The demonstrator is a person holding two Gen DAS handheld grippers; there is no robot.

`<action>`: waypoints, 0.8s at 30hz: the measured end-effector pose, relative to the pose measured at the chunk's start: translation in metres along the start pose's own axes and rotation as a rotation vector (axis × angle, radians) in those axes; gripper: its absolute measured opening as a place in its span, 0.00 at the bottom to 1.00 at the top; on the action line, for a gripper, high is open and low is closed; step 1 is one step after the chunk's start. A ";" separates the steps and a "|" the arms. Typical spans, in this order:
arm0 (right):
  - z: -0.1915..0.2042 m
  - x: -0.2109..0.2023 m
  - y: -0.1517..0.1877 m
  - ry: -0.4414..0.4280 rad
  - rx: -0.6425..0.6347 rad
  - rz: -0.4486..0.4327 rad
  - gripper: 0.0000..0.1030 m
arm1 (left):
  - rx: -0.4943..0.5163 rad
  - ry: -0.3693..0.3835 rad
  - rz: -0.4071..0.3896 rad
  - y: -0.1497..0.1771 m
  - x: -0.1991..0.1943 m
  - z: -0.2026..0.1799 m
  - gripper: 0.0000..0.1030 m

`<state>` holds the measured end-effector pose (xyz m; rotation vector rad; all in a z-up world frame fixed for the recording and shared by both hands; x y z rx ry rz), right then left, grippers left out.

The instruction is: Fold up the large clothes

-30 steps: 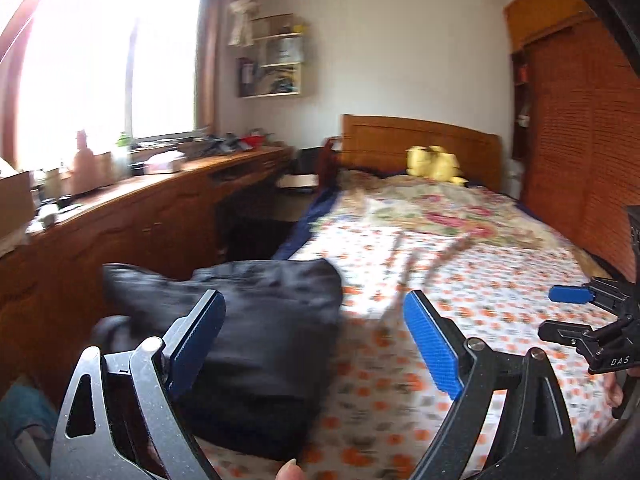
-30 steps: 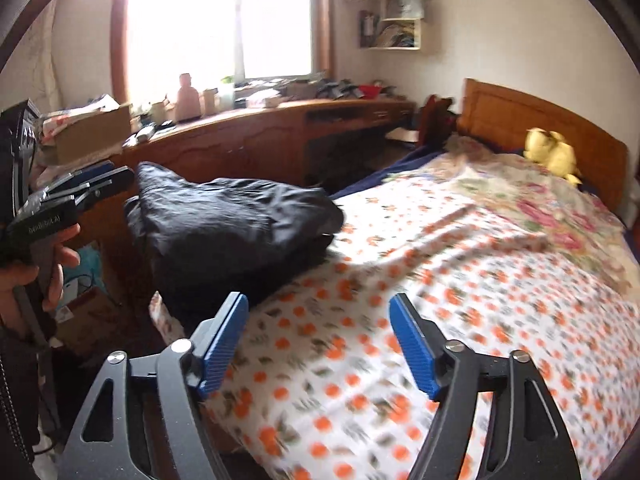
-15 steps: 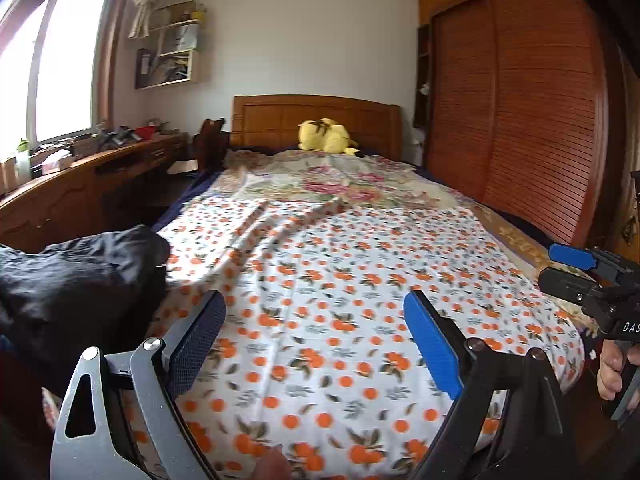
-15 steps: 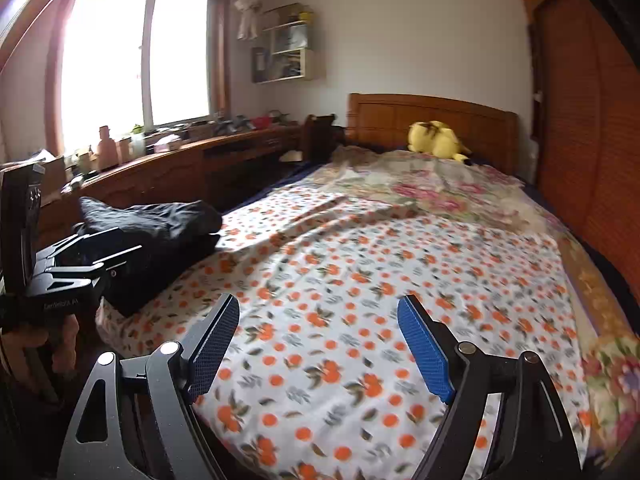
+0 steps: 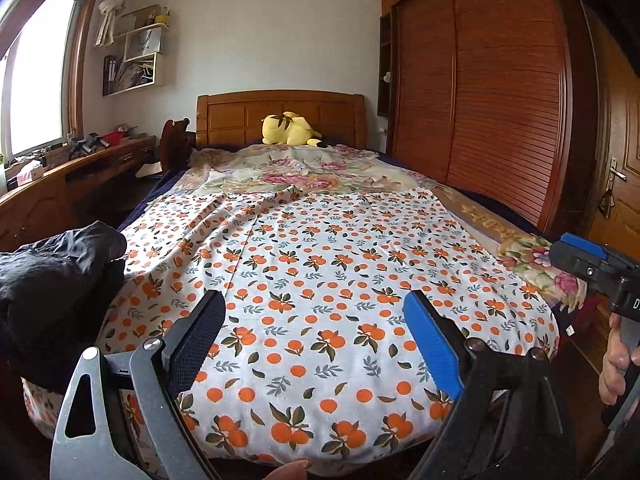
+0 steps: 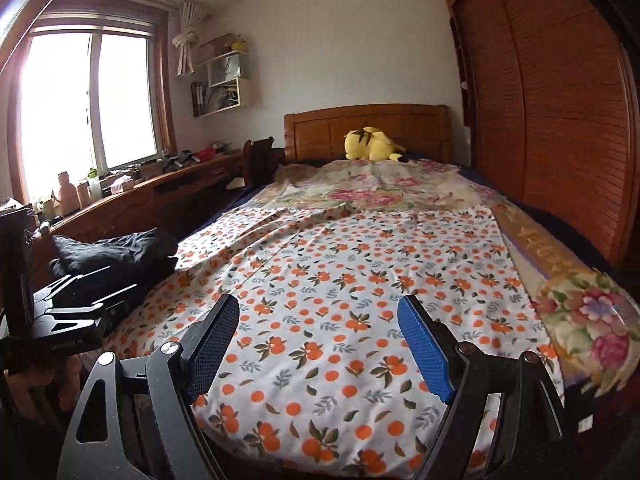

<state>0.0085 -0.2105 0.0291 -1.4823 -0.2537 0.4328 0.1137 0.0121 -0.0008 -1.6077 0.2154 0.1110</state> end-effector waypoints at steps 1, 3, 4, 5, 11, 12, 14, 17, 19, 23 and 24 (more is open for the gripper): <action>-0.001 -0.001 0.004 0.004 -0.004 -0.001 0.80 | 0.001 -0.001 -0.001 0.001 -0.001 -0.001 0.88; 0.002 -0.005 0.006 0.010 -0.011 -0.003 0.80 | 0.003 -0.005 0.001 0.001 -0.002 -0.003 0.88; 0.005 -0.006 0.007 0.011 -0.012 -0.004 0.80 | 0.004 -0.007 0.001 0.002 -0.004 -0.004 0.88; 0.002 -0.009 0.009 0.010 -0.011 -0.005 0.80 | 0.004 -0.008 0.001 0.002 -0.005 -0.004 0.88; 0.000 -0.012 0.015 0.013 -0.002 -0.006 0.80 | -0.004 -0.014 -0.005 0.001 -0.009 -0.003 0.88; 0.000 -0.012 0.014 0.012 -0.002 -0.007 0.80 | -0.005 -0.016 -0.008 0.001 -0.010 -0.003 0.88; 0.000 -0.013 0.013 0.012 -0.001 -0.006 0.80 | -0.011 -0.008 -0.015 0.001 -0.012 -0.003 0.88; -0.005 -0.002 0.019 0.013 0.007 -0.005 0.80 | -0.012 -0.009 -0.016 0.001 -0.013 -0.002 0.88; -0.007 -0.001 0.021 0.010 0.013 -0.003 0.80 | -0.011 -0.009 -0.015 0.001 -0.013 -0.002 0.88; -0.009 0.000 0.022 0.014 0.011 -0.003 0.81 | -0.013 -0.011 -0.014 0.001 -0.013 -0.001 0.88; -0.011 0.000 0.022 0.016 0.010 -0.003 0.80 | -0.012 -0.010 -0.014 0.001 -0.013 -0.001 0.88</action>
Point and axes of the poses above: each gripper's, at about its wrist camera, not at the fingertips, and x roughly the way its jaws point, z to its left, y to its underside, the point moved 5 cm from there along x, roughly the way its jaws point, and after that the axes turned 14 degrees about -z, right-handed, at the moved point
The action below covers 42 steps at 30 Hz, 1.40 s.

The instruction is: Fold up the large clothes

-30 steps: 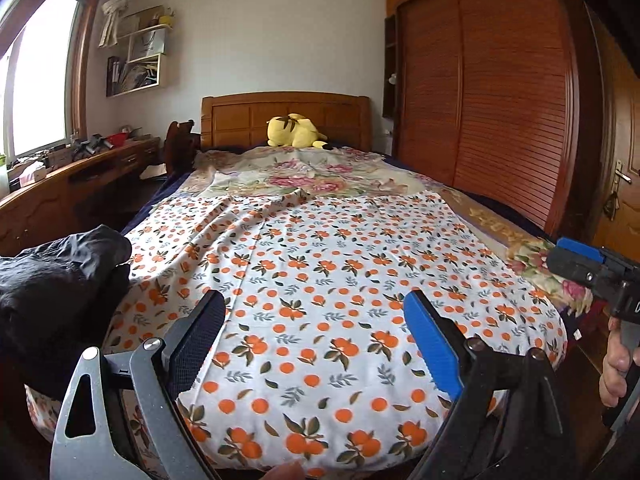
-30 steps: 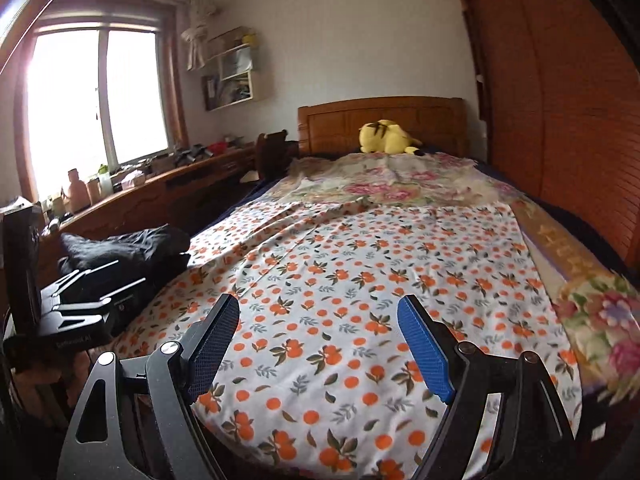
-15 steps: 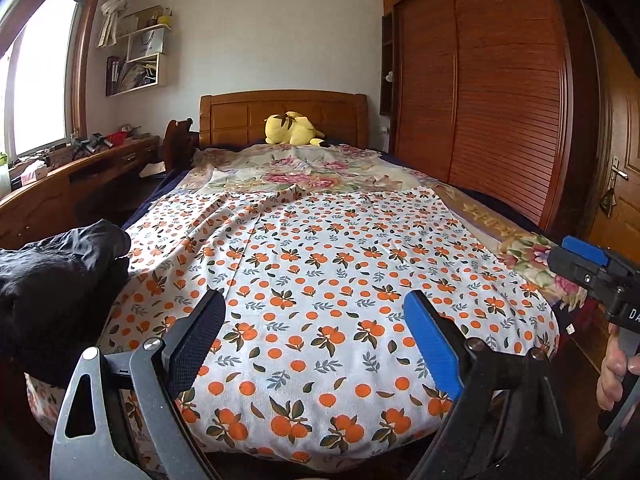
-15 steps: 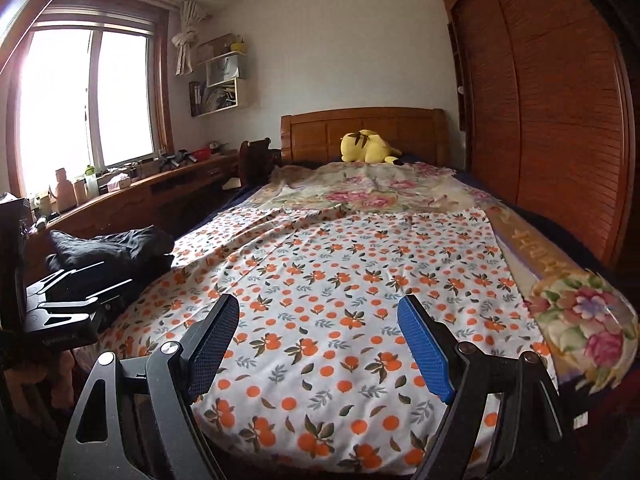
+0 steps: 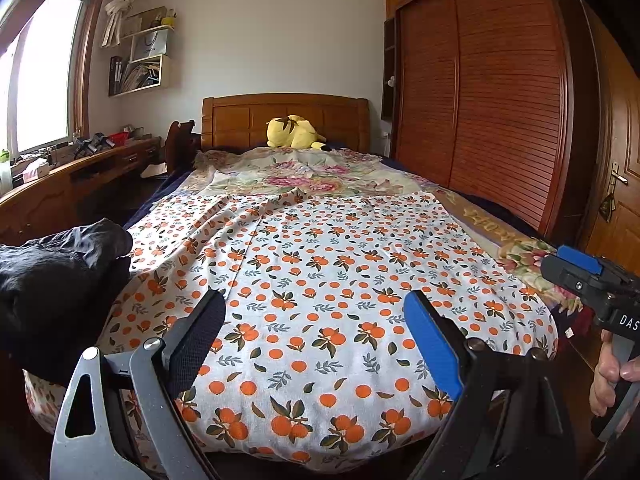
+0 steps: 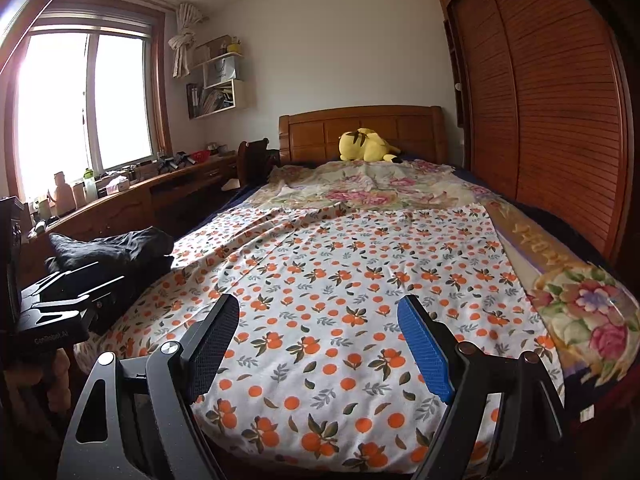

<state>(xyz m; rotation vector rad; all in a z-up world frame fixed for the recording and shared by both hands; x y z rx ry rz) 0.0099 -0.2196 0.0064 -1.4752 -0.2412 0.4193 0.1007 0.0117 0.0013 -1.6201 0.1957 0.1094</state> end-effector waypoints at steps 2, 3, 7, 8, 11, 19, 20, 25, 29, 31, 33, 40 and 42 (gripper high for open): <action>-0.002 0.000 0.000 0.000 0.001 0.001 0.80 | 0.002 -0.001 0.000 0.000 0.000 0.000 0.88; -0.003 0.000 -0.001 0.001 0.003 0.001 0.81 | 0.002 -0.002 0.000 0.000 0.000 0.000 0.88; -0.004 -0.003 -0.001 -0.001 0.002 -0.001 0.80 | 0.001 -0.001 -0.001 0.000 0.000 0.001 0.88; -0.004 -0.003 -0.001 -0.001 0.002 -0.001 0.80 | 0.003 -0.001 -0.002 0.000 -0.001 0.001 0.88; -0.006 -0.005 -0.002 -0.002 0.003 -0.003 0.80 | 0.002 -0.001 -0.003 0.000 -0.001 0.001 0.88; -0.007 -0.006 -0.002 -0.005 0.001 -0.003 0.80 | 0.002 -0.003 -0.003 0.000 -0.001 0.002 0.88; -0.007 -0.006 -0.003 -0.006 0.001 -0.003 0.80 | 0.003 -0.003 -0.002 0.000 -0.001 0.002 0.88; -0.007 -0.007 -0.002 -0.007 0.000 -0.005 0.80 | 0.002 -0.002 -0.003 0.000 -0.002 0.003 0.88; -0.008 -0.007 -0.002 -0.006 -0.004 -0.006 0.81 | 0.003 -0.002 -0.003 0.000 -0.002 0.004 0.88; -0.009 -0.007 -0.001 -0.006 -0.005 -0.005 0.81 | 0.003 -0.003 -0.004 0.000 -0.002 0.004 0.88; -0.010 -0.007 -0.002 -0.006 -0.006 -0.004 0.80 | 0.002 -0.002 -0.003 0.000 -0.002 0.004 0.88; -0.012 -0.007 -0.001 -0.006 -0.005 -0.004 0.80 | 0.002 -0.002 -0.004 0.000 -0.002 0.005 0.88; -0.012 -0.007 -0.001 -0.005 -0.005 -0.004 0.80 | 0.003 -0.003 -0.004 0.000 -0.002 0.004 0.88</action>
Point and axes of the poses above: each gripper's, at about its wrist camera, not at the fingertips, and x roughly the way its jaws point, z to its left, y to its underside, the point moved 5 cm from there along x, roughly the way its jaws point, and after that the axes turned 14 degrees about -z, right-handed, at the moved point
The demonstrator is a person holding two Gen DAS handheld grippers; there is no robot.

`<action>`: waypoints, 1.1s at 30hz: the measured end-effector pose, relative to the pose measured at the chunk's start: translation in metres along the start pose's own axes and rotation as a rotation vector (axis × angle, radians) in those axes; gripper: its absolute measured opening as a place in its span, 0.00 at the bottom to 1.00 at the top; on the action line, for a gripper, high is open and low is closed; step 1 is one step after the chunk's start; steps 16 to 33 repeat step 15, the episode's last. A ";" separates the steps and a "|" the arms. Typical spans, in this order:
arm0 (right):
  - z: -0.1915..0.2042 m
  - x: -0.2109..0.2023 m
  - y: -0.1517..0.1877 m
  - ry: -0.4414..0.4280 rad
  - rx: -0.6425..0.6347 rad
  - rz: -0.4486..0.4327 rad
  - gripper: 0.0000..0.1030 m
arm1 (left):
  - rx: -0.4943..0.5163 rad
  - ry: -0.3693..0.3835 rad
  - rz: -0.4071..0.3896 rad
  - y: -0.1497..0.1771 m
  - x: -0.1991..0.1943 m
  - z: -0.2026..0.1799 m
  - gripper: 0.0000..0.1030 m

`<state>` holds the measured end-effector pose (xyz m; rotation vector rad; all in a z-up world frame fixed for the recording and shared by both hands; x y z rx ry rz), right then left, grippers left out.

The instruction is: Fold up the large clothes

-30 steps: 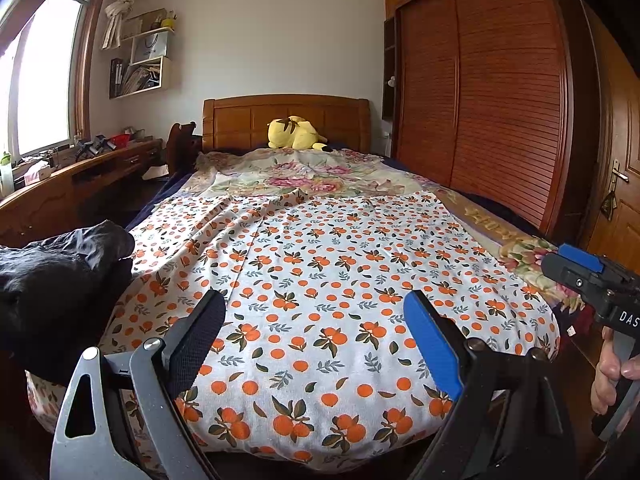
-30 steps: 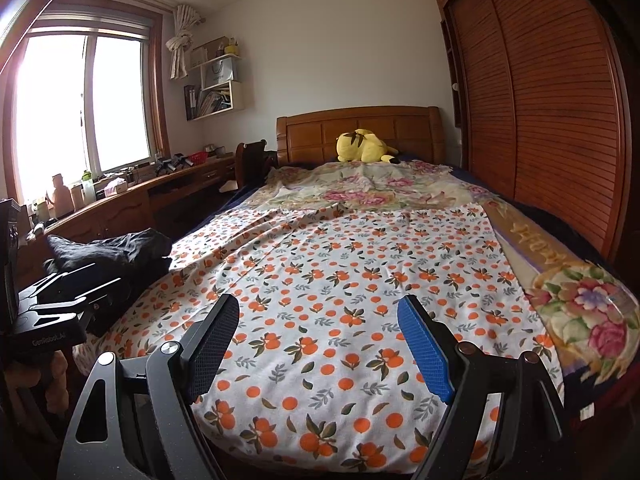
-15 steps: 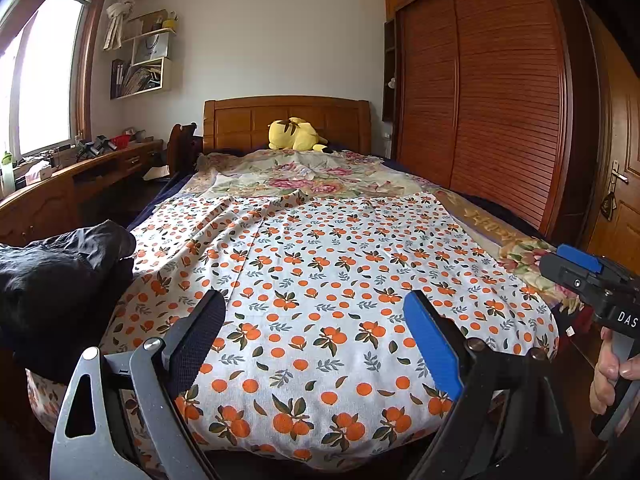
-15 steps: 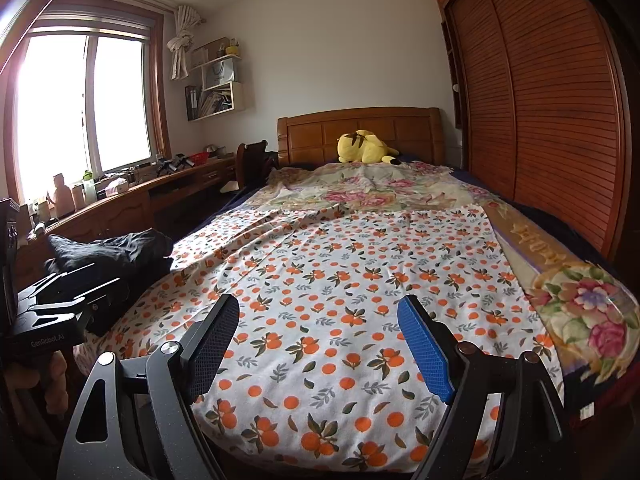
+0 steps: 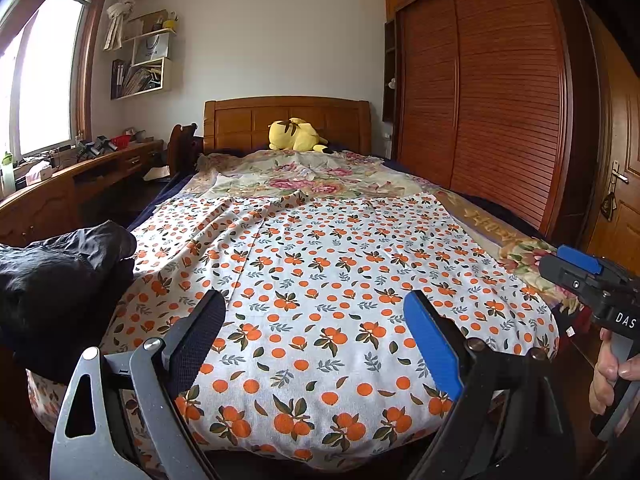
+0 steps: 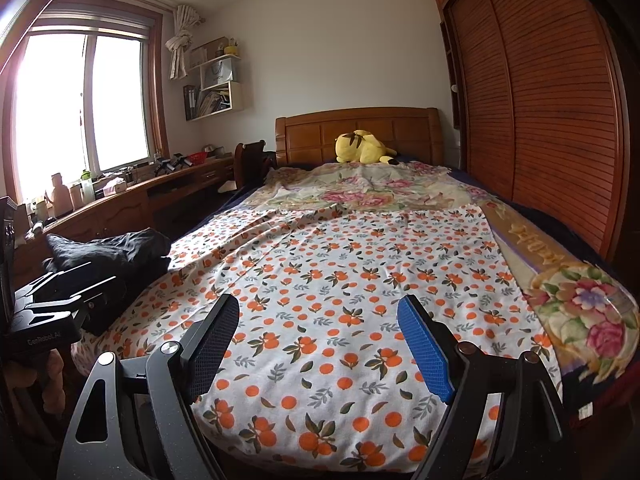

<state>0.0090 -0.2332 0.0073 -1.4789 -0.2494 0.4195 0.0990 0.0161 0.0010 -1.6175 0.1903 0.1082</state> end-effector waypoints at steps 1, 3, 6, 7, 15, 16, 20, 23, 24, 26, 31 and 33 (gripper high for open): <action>0.000 0.000 0.000 -0.001 0.001 0.000 0.80 | 0.001 0.000 0.000 0.000 0.000 -0.001 0.88; 0.000 0.000 0.000 -0.001 0.001 0.000 0.80 | 0.000 0.000 0.000 0.000 0.000 0.000 0.88; 0.000 0.000 0.000 -0.002 0.001 -0.001 0.81 | 0.001 0.000 0.000 0.000 0.000 0.000 0.88; -0.001 0.000 0.001 -0.001 0.003 -0.001 0.81 | 0.000 0.000 0.000 0.000 0.000 -0.001 0.88; -0.003 0.001 0.003 -0.001 0.007 0.005 0.81 | -0.001 0.000 0.004 0.000 0.000 0.004 0.88; -0.003 0.001 0.003 -0.001 0.007 0.005 0.81 | -0.001 0.000 0.004 0.000 0.000 0.004 0.88; -0.003 0.001 0.003 -0.001 0.007 0.005 0.81 | -0.001 0.000 0.004 0.000 0.000 0.004 0.88; -0.003 0.001 0.003 -0.001 0.007 0.005 0.81 | -0.001 0.000 0.004 0.000 0.000 0.004 0.88; -0.003 0.001 0.003 -0.001 0.007 0.005 0.81 | -0.001 0.000 0.004 0.000 0.000 0.004 0.88; -0.003 0.001 0.003 -0.001 0.007 0.005 0.81 | -0.001 0.000 0.004 0.000 0.000 0.004 0.88; -0.003 0.001 0.003 -0.001 0.007 0.005 0.81 | -0.001 0.000 0.004 0.000 0.000 0.004 0.88; -0.003 0.001 0.003 -0.001 0.007 0.005 0.81 | -0.001 0.000 0.004 0.000 0.000 0.004 0.88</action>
Point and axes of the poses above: each gripper's, at about its wrist camera, not at the fingertips, and x roughly the way its jaws point, z to its left, y to its underside, the point moved 5 cm from there along x, roughly the way its jaws point, and after that the axes turned 14 degrees about -z, right-handed, at the moved point
